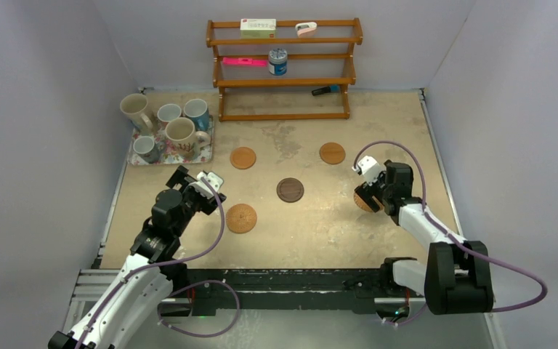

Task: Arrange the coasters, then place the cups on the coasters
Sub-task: Move the coaster to the center of the board.

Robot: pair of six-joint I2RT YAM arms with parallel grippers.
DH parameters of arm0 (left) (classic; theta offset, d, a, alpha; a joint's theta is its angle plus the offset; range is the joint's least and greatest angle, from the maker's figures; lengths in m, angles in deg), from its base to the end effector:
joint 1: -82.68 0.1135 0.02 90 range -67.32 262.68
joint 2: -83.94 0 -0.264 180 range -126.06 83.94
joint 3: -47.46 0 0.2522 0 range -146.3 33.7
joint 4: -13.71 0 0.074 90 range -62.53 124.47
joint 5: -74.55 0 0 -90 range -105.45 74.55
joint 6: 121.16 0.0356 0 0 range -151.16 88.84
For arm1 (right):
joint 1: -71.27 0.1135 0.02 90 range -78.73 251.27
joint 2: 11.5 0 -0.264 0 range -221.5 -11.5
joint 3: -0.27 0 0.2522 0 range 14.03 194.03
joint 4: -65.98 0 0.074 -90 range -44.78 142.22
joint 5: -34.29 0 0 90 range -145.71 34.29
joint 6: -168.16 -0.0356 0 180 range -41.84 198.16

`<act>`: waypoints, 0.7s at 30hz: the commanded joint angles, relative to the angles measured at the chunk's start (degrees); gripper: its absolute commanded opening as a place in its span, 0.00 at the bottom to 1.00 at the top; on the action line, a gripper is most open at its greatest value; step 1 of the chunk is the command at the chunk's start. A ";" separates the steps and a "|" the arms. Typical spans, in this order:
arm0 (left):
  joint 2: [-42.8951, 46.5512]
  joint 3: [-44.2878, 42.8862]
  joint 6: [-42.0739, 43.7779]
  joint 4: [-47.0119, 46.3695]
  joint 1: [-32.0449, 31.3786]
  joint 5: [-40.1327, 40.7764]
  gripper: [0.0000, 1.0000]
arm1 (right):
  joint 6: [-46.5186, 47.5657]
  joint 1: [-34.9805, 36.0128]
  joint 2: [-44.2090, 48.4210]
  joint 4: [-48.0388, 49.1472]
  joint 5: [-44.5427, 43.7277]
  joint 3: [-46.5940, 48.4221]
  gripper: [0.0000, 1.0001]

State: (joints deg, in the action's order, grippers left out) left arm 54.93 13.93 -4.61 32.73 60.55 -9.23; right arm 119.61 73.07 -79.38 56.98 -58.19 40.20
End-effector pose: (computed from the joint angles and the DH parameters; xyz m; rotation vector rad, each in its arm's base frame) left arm 0.1371 -0.0516 0.2340 0.6816 1.6930 0.1534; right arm 0.2309 0.0057 0.1740 -0.8062 2.0996 -0.4265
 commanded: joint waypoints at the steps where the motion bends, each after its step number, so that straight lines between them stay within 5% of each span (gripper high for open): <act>1: -0.08 0.44 -0.62 -1.92 0.33 -0.07 1.00 | 4.66 0.02 3.12 -7.08 7.97 -2.13 0.99; 7: -0.24 0.49 -0.66 -1.98 0.38 0.15 1.00 | 7.98 1.83 8.93 -12.43 12.02 -3.50 0.99; 21: -0.49 0.61 -0.62 -2.04 0.33 0.29 1.00 | 4.44 14.55 6.22 -12.79 14.84 -2.74 0.99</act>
State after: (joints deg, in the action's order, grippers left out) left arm 54.49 13.93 -4.61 32.70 60.55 -9.21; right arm 126.32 85.71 -71.53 48.56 -48.37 37.47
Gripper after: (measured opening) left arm 0.998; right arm 0.987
